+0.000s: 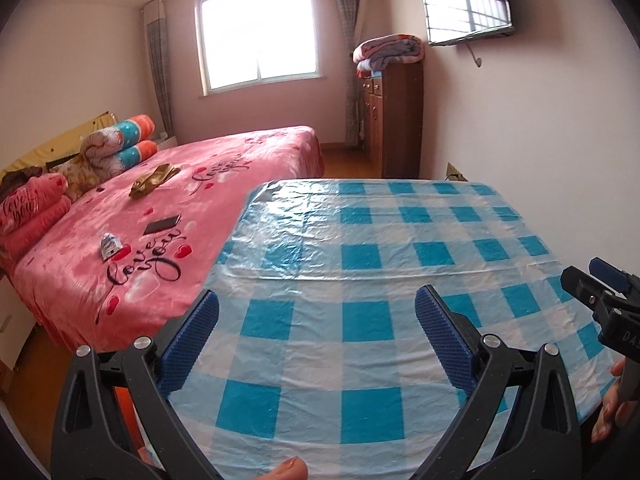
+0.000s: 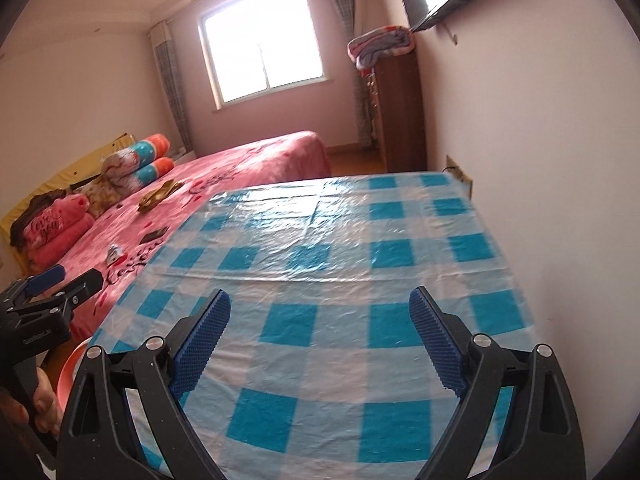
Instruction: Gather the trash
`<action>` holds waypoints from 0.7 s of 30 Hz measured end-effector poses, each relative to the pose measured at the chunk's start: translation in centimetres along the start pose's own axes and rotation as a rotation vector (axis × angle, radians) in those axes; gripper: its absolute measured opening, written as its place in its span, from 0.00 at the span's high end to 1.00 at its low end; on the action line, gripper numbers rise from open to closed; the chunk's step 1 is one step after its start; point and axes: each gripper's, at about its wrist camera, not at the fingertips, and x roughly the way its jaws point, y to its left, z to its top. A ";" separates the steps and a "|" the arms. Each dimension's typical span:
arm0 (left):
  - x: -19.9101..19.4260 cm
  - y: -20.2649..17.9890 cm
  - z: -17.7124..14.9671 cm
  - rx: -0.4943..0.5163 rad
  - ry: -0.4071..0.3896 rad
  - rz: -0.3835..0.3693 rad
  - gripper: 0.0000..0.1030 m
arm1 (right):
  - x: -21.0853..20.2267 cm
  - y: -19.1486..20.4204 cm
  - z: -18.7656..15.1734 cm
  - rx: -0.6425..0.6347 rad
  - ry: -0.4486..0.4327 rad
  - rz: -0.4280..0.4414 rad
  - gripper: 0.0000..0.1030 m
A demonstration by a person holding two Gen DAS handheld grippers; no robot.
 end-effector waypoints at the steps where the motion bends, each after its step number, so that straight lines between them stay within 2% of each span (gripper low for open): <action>1: -0.2 -0.2 0.1 0.001 -0.006 -0.002 0.04 | -0.3 -0.2 0.1 0.000 -0.009 -0.008 0.13; 10: -1.6 -1.7 0.6 0.018 -0.040 -0.033 0.04 | -2.2 -0.9 0.4 -0.014 -0.072 -0.053 0.13; 15: -2.4 -2.1 0.7 0.022 -0.059 -0.054 0.04 | -3.2 -1.0 0.6 -0.016 -0.112 -0.065 0.09; 21: -2.8 -2.2 0.6 0.026 -0.072 -0.057 0.04 | -3.9 -0.6 0.8 -0.038 -0.127 -0.080 0.08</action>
